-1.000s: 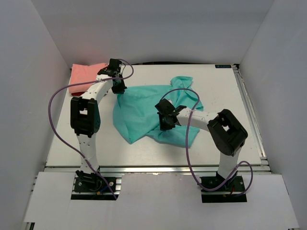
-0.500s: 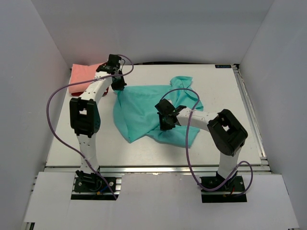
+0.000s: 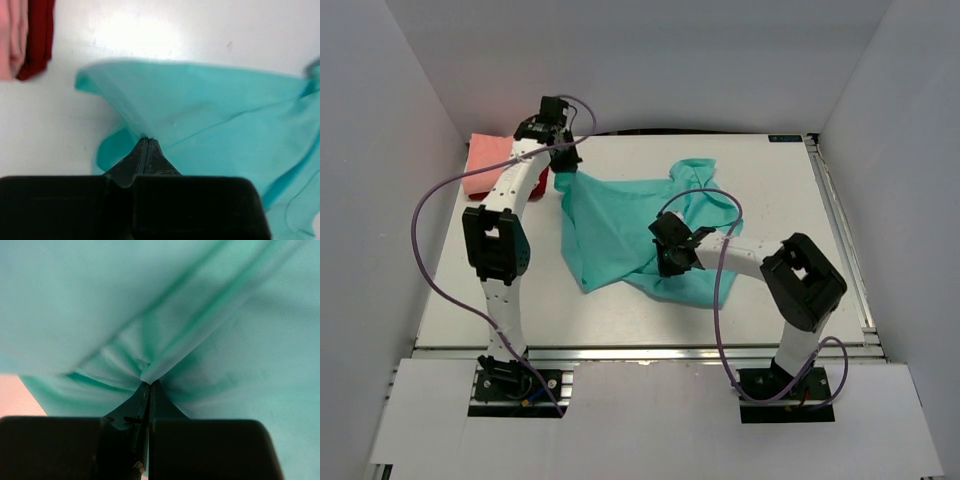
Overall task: Fold and stack the t-shirts
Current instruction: Flatten out the tshirt
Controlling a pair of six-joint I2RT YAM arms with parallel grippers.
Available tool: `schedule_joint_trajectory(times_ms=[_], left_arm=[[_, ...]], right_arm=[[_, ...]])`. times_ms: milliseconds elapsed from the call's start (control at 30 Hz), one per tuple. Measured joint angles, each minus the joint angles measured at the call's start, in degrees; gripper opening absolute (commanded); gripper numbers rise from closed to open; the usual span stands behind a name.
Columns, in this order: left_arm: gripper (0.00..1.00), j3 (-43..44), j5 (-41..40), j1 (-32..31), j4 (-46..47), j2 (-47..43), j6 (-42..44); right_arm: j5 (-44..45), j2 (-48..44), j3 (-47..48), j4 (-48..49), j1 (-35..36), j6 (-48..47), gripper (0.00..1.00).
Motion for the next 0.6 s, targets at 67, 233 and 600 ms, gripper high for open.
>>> schedule_joint_trajectory(times_ms=[67, 233, 600], left_arm=[[0.01, 4.98, 0.42, 0.46, -0.24, 1.14, -0.15], [0.06, 10.99, 2.84, 2.64, 1.97, 4.02, -1.27], [0.0, 13.75, 8.59, 5.09, 5.68, 15.37, -3.72]], right_arm=[[0.46, -2.03, -2.49, 0.44, 0.0, -0.17, 0.0], [1.55, -6.23, -7.32, 0.15, 0.0, -1.22, 0.0], [3.58, -9.7, -11.1, -0.28, 0.0, -2.93, 0.0]])
